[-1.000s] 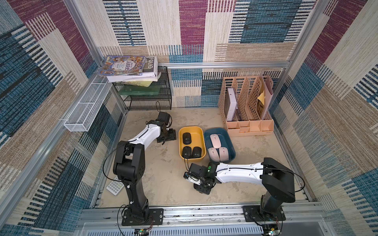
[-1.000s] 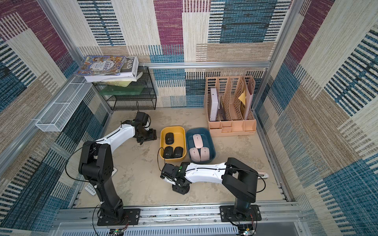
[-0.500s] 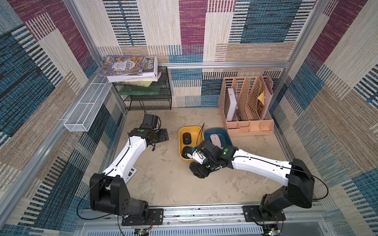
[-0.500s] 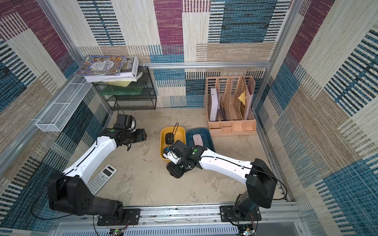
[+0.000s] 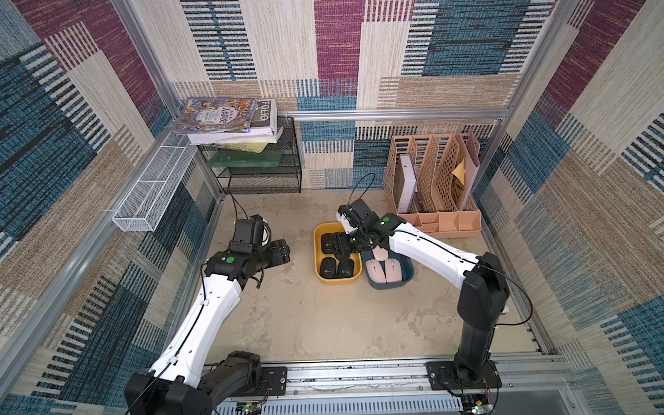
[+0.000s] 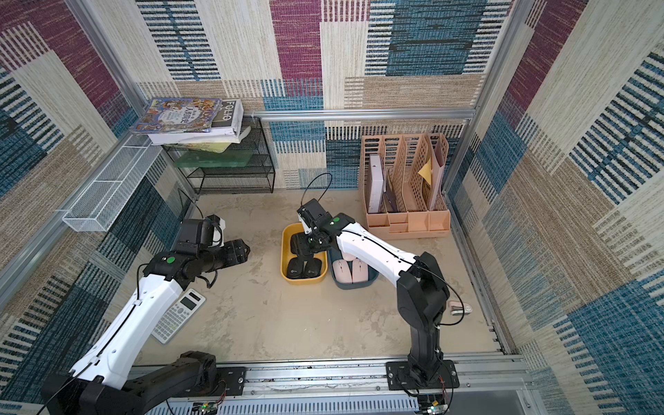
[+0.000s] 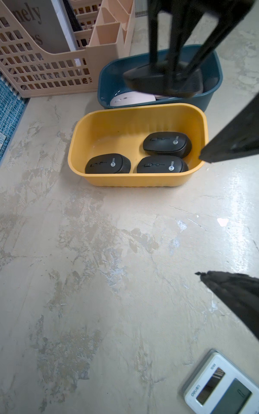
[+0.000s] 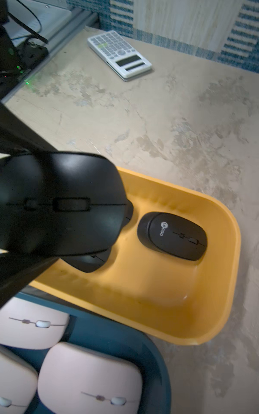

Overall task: Place the mice by color into the storage box
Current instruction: Place the mouse in the storage box.

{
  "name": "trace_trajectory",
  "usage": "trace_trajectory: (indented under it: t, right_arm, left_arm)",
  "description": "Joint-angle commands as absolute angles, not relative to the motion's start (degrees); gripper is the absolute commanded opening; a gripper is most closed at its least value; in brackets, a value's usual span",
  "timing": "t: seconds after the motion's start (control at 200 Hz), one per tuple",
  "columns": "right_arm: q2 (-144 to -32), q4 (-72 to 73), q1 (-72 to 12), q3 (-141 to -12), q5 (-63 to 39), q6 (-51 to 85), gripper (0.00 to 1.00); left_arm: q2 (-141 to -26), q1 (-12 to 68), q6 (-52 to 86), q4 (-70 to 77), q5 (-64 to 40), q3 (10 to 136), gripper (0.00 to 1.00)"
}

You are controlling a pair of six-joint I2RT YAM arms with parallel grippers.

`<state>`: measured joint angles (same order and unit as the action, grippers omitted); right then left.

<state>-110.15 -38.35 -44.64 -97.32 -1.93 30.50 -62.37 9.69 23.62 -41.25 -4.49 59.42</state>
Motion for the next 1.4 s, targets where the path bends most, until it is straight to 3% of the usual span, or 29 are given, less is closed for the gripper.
trace_trajectory:
  t: [0.0,0.411,0.646,0.866,1.212,1.397]
  right_arm:
    - [-114.0,-43.5,-44.4,-101.2,3.6,33.3,0.31]
    - [-131.1,-57.7,-43.7,-121.6,18.4,35.6,0.29]
    - [-140.6,-63.0,-43.2,-134.5,18.5,37.3,0.29]
    - [-142.3,-63.0,-42.5,-134.0,18.0,38.5,0.3]
    - [-144.5,-61.7,-41.5,-134.0,15.6,38.8,0.47]
    - [-144.0,-61.5,-41.4,-134.0,15.3,39.2,0.67]
  left_arm:
    - [-59.9,9.7,24.6,-42.1,-6.6,57.2,0.81]
    - [-53.2,9.7,24.7,-43.5,-9.1,52.8,0.8]
    - [-53.0,9.7,24.0,-43.9,-10.2,52.2,0.8]
    - [-53.4,9.7,23.6,-43.9,-10.6,52.0,0.8]
    - [-52.4,9.7,23.0,-43.8,-9.8,50.7,0.8]
    - [-51.9,9.7,23.1,-43.5,-9.5,50.4,0.8]
